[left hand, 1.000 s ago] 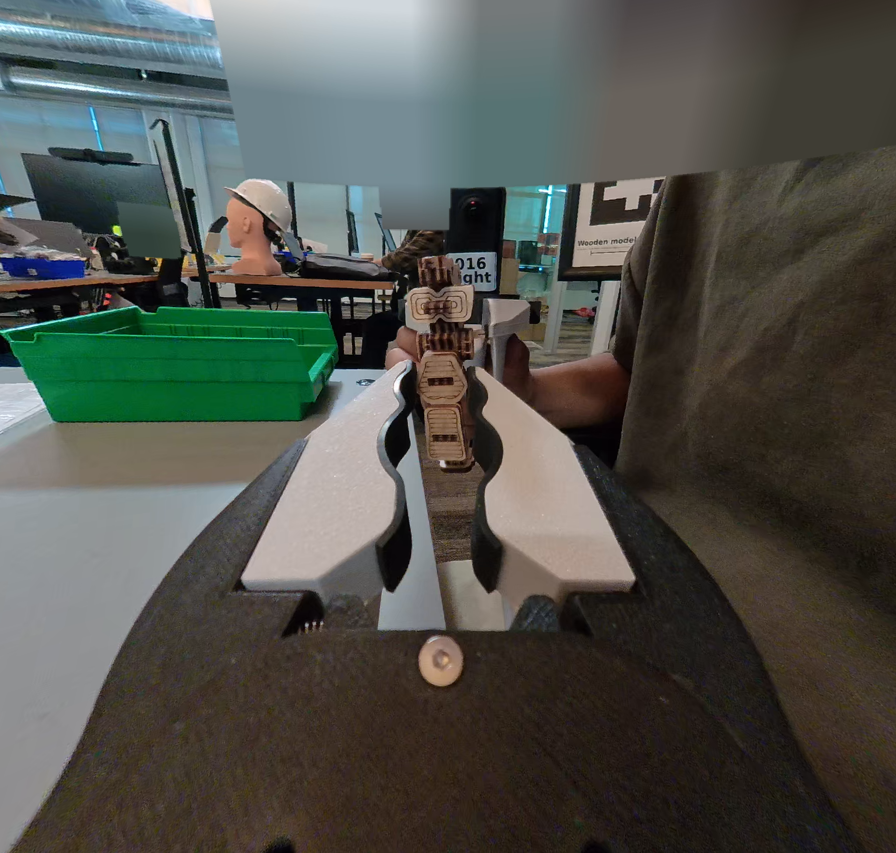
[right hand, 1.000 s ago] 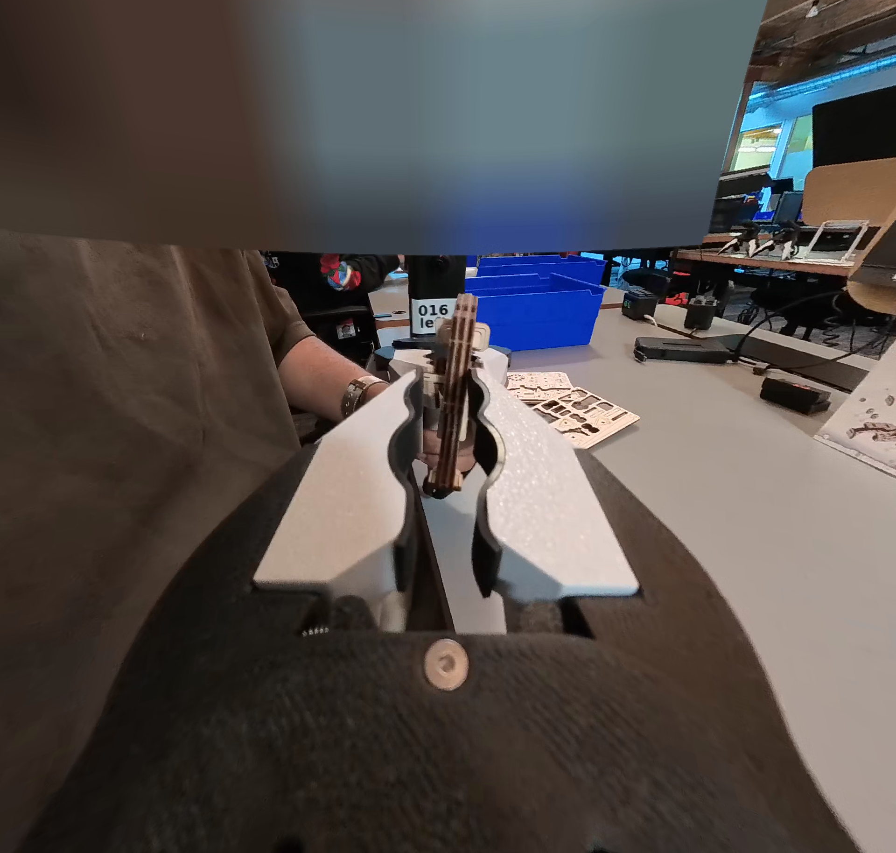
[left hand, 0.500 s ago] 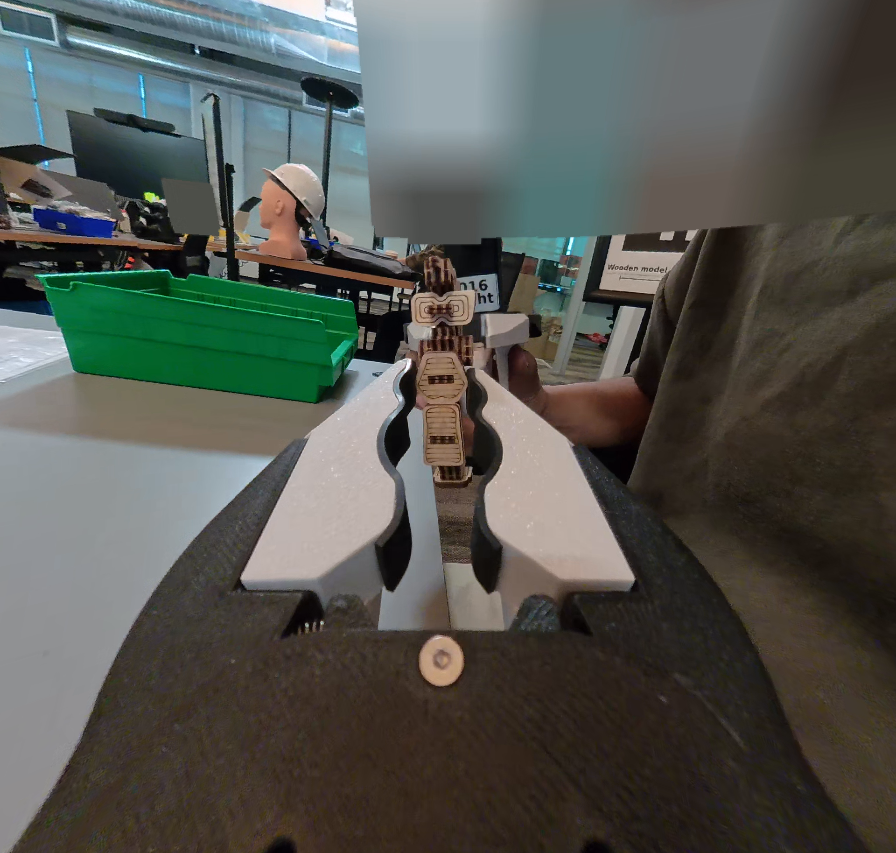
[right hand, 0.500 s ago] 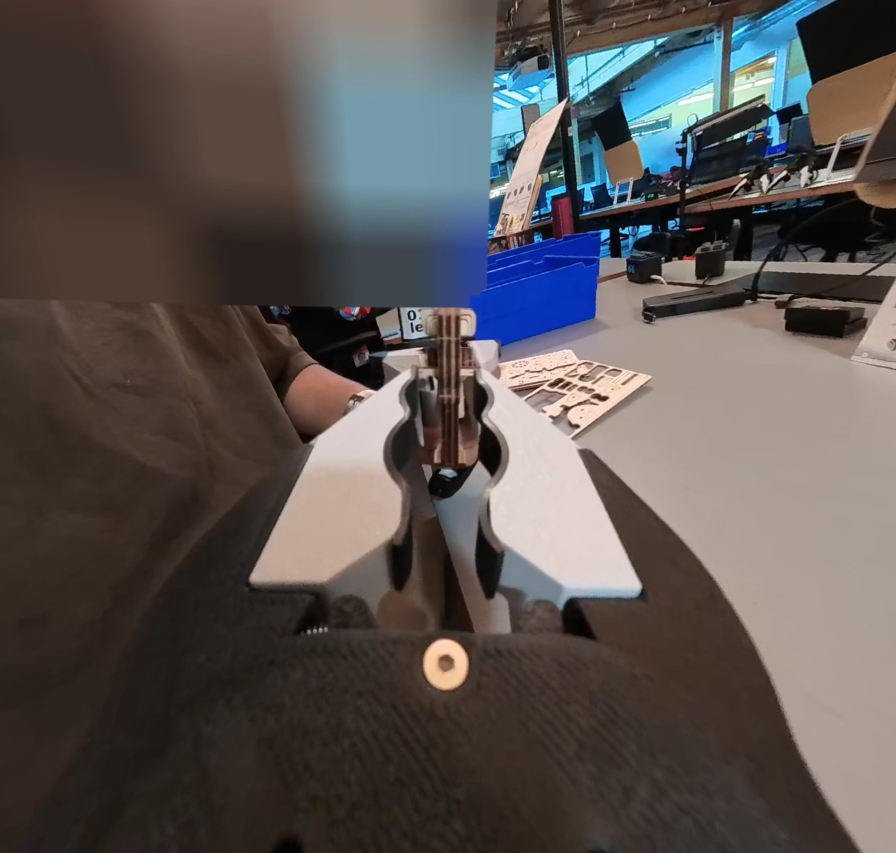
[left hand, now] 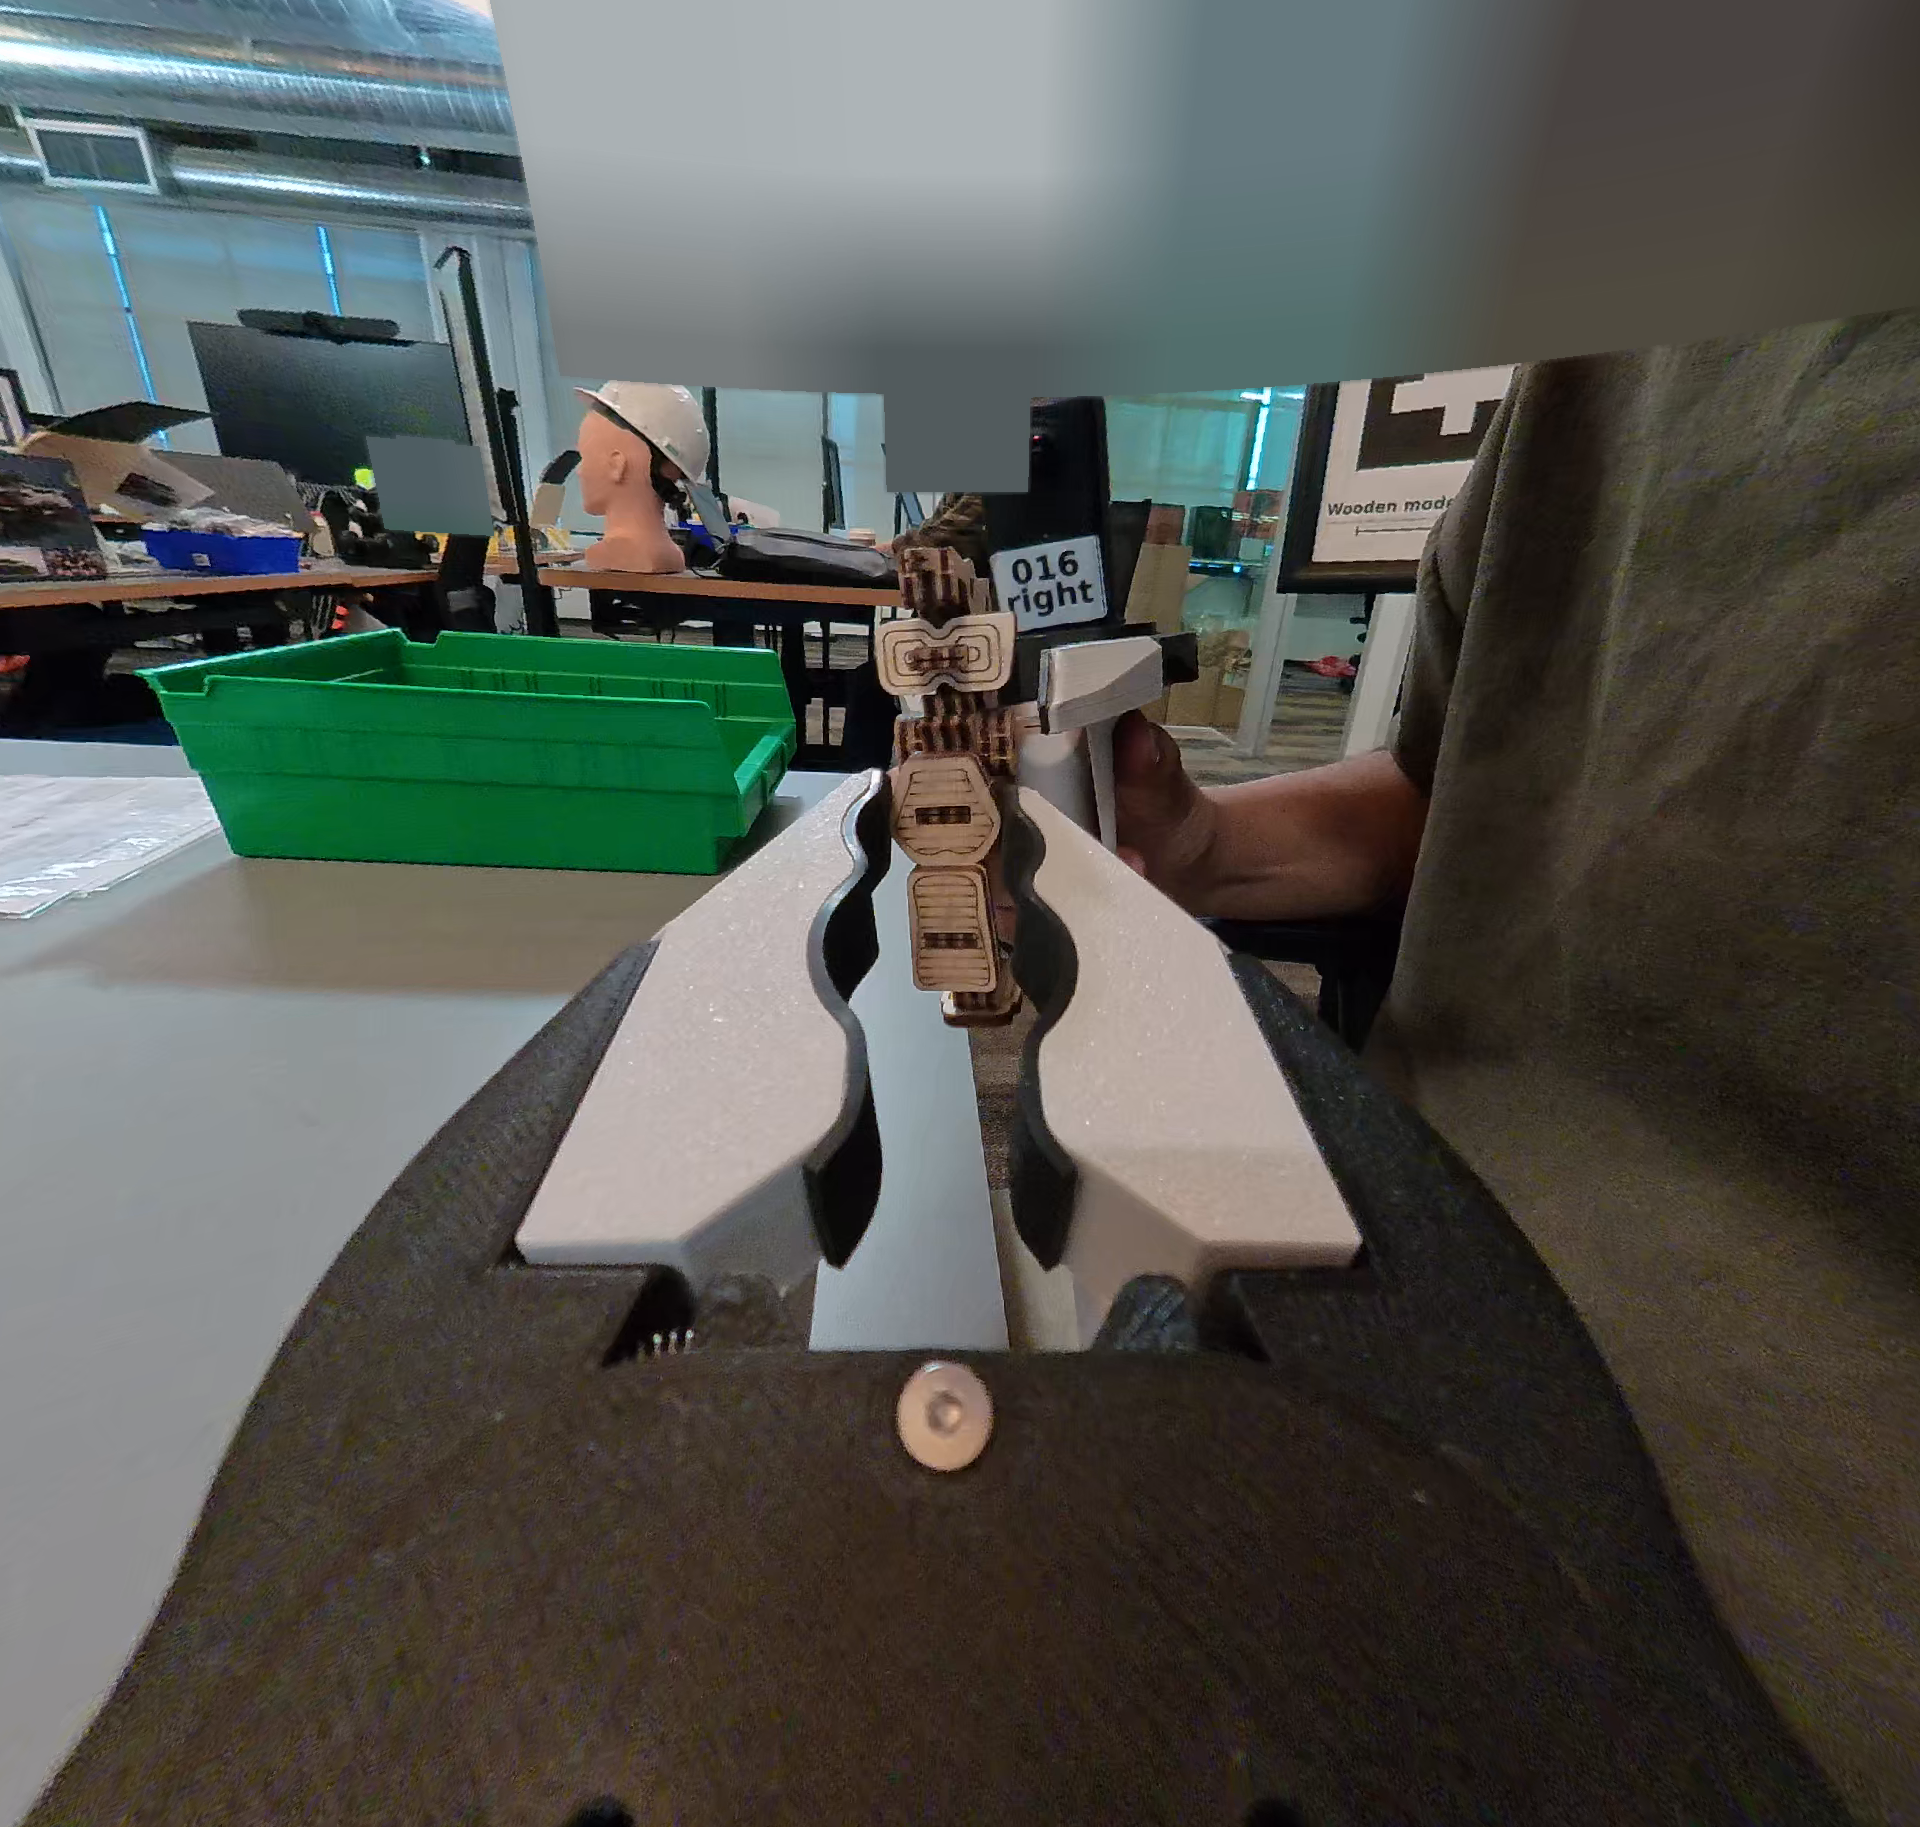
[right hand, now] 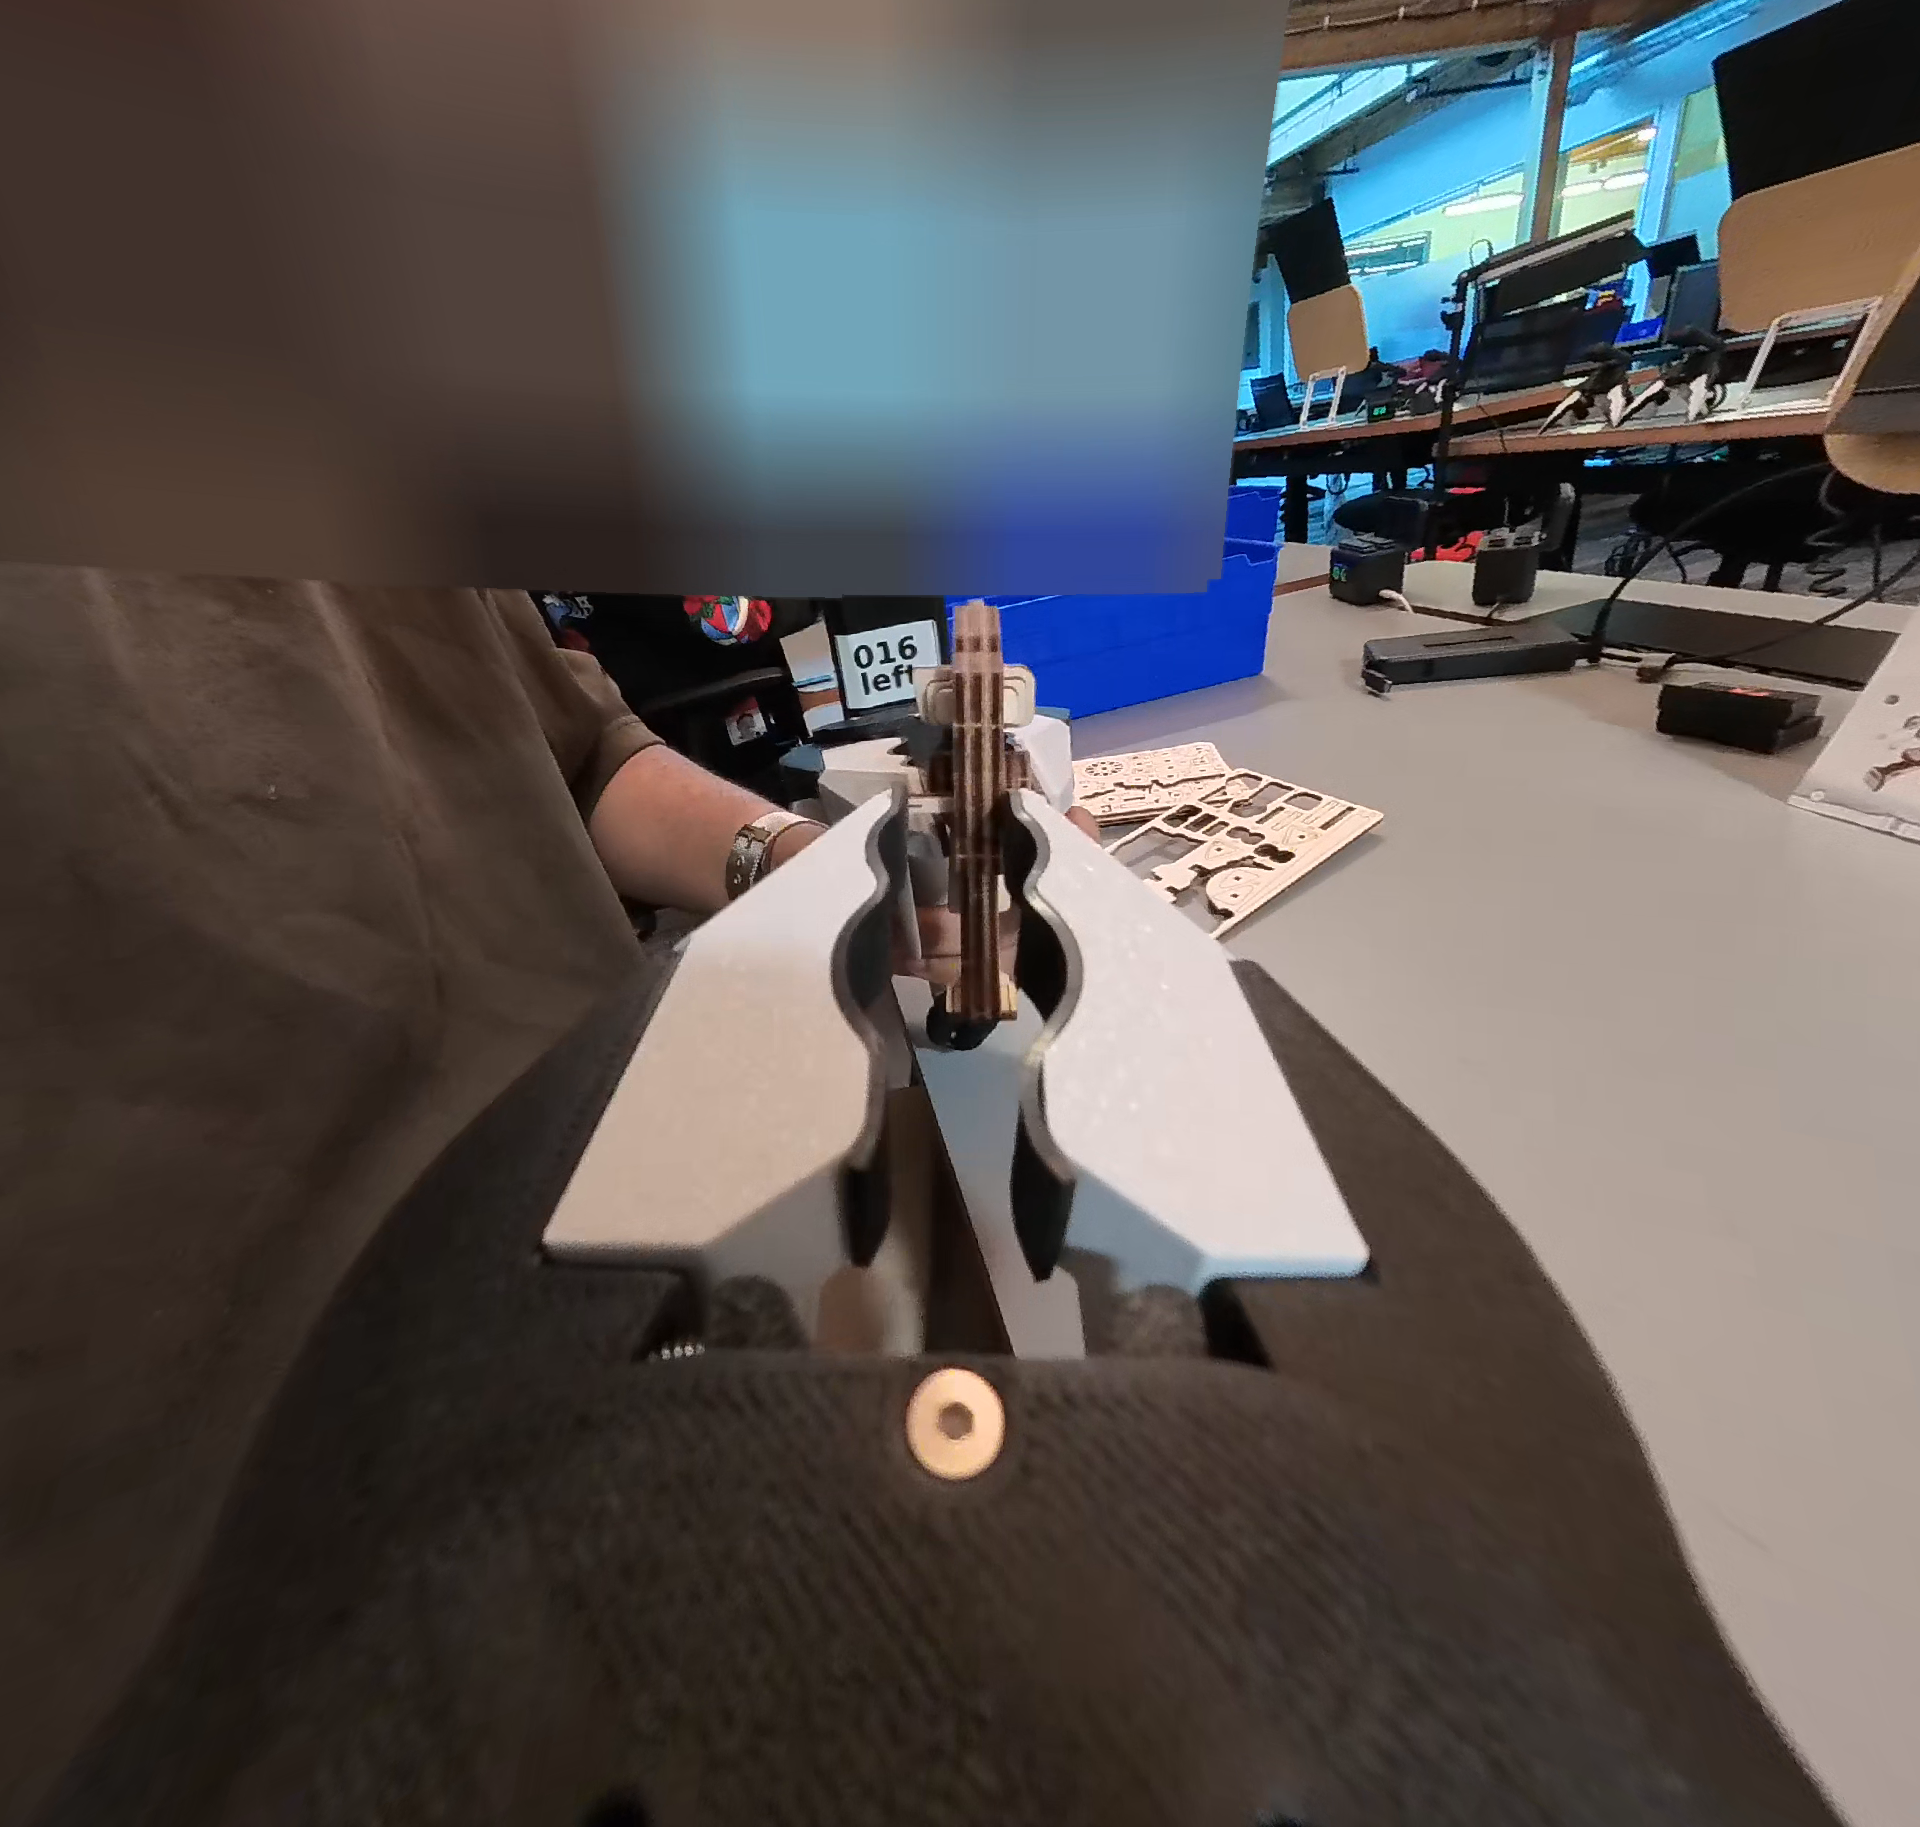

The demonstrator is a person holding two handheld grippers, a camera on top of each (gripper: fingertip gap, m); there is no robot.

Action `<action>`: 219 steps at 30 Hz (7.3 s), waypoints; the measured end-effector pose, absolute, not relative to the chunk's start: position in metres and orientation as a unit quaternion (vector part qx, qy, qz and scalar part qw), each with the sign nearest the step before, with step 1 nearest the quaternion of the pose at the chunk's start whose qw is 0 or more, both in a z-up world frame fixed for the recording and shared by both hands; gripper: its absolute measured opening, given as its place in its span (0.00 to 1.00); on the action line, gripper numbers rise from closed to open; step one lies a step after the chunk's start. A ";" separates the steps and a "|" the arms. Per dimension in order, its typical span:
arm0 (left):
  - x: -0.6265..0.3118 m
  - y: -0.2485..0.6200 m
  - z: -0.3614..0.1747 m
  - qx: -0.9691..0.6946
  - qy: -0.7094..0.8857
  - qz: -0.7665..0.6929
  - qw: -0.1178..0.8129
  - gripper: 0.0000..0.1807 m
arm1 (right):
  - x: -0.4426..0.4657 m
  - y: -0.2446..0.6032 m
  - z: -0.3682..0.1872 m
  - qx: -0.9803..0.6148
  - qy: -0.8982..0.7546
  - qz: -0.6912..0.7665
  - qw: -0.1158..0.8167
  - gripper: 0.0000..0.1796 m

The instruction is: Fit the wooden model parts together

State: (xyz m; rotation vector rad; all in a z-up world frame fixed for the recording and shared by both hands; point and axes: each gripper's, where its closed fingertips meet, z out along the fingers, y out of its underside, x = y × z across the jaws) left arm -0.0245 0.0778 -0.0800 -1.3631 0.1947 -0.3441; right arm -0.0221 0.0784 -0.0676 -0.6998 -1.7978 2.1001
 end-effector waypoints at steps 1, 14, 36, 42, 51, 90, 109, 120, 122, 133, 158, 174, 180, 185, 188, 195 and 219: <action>-0.024 0.078 -0.080 -0.626 0.090 -0.158 0.759 0.10 | -0.022 0.079 -0.068 -0.243 -0.623 0.730 0.142 0.09; -0.011 0.074 -0.074 -0.620 0.151 -0.090 0.764 0.10 | -0.007 0.073 -0.059 -0.175 -0.629 0.734 0.186 0.09; -0.017 0.073 -0.076 -0.611 0.113 -0.156 0.768 0.10 | -0.025 0.086 -0.068 -0.241 -0.604 0.745 0.149 0.32; -0.009 0.071 -0.072 -0.602 0.123 -0.186 0.766 0.10 | -0.012 0.076 -0.063 -0.205 -0.613 0.753 0.127 0.18; -0.007 0.073 -0.076 -0.610 0.127 -0.181 0.760 0.10 | -0.010 0.070 -0.066 -0.195 -0.629 0.740 0.136 0.14; -0.027 0.074 -0.066 -0.592 0.034 -0.242 0.768 0.09 | -0.031 0.089 -0.068 -0.258 -0.588 0.753 0.143 0.25; -0.077 0.045 -0.147 -0.756 -0.200 -0.166 0.601 0.10 | -0.081 0.051 -0.108 -0.287 -0.656 0.697 -0.020 0.26; -0.061 0.037 -0.167 -0.837 -0.114 -0.098 0.526 0.10 | -0.075 0.049 -0.140 -0.240 -0.758 0.606 0.019 0.16; -0.057 0.039 -0.170 -0.843 -0.103 -0.117 0.515 0.10 | -0.070 0.049 -0.145 -0.238 -0.765 0.599 0.011 0.11; -0.036 0.056 -0.178 -0.869 0.038 -0.158 0.467 0.10 | -0.043 0.076 -0.165 -0.261 -0.782 0.565 0.023 0.06; -0.086 0.102 -0.173 -0.851 -0.038 -0.151 0.501 0.28 | -0.055 0.164 -0.209 -0.390 -0.784 0.435 0.211 0.04; -0.081 0.084 -0.180 -0.856 -0.050 -0.143 0.493 0.24 | -0.054 0.168 -0.219 -0.400 -0.804 0.401 0.181 0.21; -0.087 0.078 -0.171 -0.839 -0.063 -0.146 0.520 0.22 | -0.070 0.195 -0.147 -0.408 -0.704 0.528 0.243 0.19; -0.084 0.073 -0.159 -0.810 -0.054 -0.179 0.555 0.19 | -0.075 0.177 -0.120 -0.397 -0.664 0.571 0.275 0.38; -0.093 0.070 -0.151 -0.796 -0.056 -0.156 0.582 0.00 | -0.074 0.166 -0.136 -0.382 -0.703 0.534 0.274 0.07; -0.118 0.067 -0.138 -0.766 -0.131 -0.134 0.615 0.01 | -0.071 0.180 -0.133 -0.412 -0.688 0.536 0.264 0.00; -0.173 0.034 -0.136 -0.753 -0.229 0.024 0.617 0.00 | -0.103 0.265 -0.133 -0.562 -0.543 0.489 0.388 0.00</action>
